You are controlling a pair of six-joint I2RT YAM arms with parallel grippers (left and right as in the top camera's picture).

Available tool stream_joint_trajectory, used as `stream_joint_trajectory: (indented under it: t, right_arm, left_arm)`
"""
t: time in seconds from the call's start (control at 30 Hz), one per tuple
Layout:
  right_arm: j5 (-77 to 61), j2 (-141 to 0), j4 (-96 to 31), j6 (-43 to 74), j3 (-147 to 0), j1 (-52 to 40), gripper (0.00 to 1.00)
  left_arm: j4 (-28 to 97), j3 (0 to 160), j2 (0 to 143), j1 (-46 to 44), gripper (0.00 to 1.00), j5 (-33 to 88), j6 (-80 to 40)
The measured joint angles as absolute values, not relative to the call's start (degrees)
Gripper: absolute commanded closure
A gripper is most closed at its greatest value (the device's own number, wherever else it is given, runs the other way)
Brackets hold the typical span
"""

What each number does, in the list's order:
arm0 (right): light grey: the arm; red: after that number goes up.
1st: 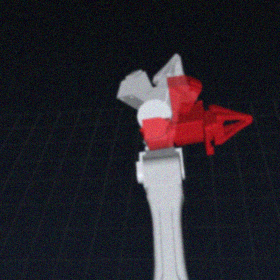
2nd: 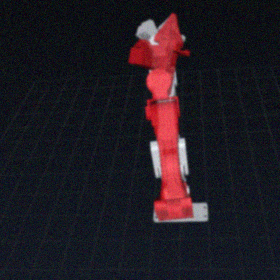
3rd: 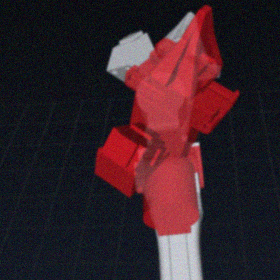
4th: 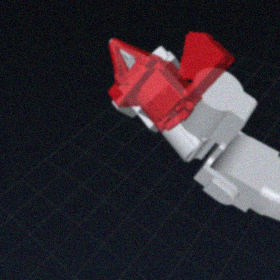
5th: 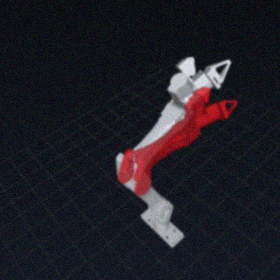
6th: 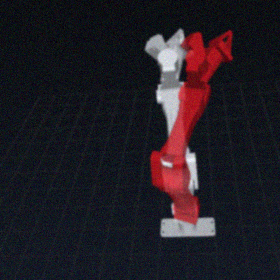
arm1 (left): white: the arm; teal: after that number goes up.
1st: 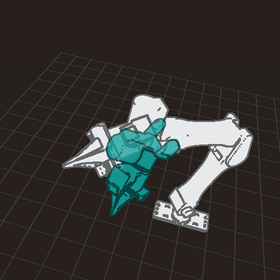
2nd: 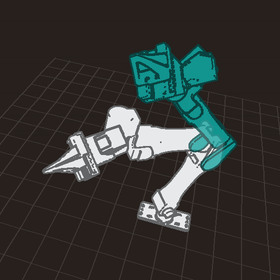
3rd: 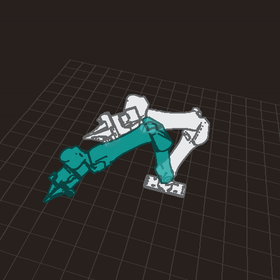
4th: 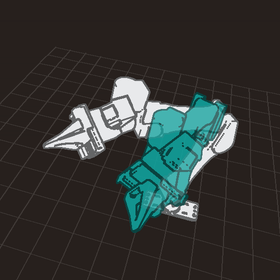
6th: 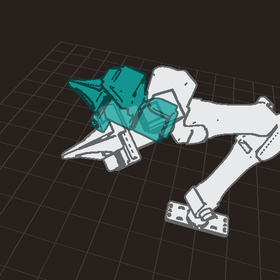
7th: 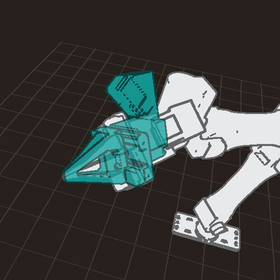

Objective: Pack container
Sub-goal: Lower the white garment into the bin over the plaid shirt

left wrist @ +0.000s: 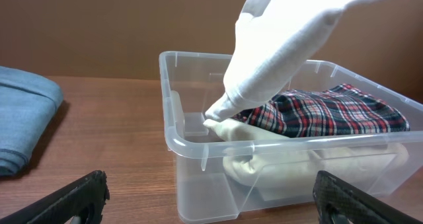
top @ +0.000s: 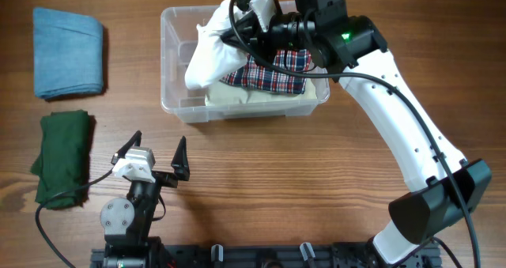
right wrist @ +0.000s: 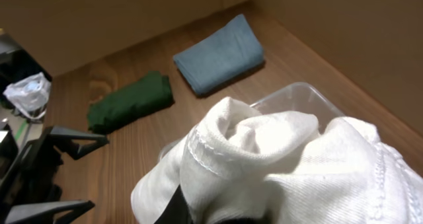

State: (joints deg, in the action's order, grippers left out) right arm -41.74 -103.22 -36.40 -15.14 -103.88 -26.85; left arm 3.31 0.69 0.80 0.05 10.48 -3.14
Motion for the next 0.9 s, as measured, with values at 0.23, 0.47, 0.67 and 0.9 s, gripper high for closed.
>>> stream_joint_trajectory:
  t: [0.23,0.47,0.67,0.9]
  right_arm:
    - [-42.48,-103.22,-41.52,-18.65,-103.88,-25.39,0.96]
    - [-42.46,-103.22,-42.74,-21.78,-103.88,-21.45,0.96]
    - [-42.7,-103.24,-41.23,-23.55,-103.88,-20.62,0.96]
    - [-48.47,-103.28,-35.14,-24.18,-103.88,-20.62,0.96]
  left_arm:
    - [3.31,0.69,0.8,0.05,0.0,10.48,-3.14]
    - [3.33,0.69,0.8,0.05,0.0,10.48,-3.14]
    - [3.31,0.69,0.8,0.05,0.0,10.48,-3.14]
    - [3.31,0.69,0.8,0.05,0.0,10.48,-3.14]
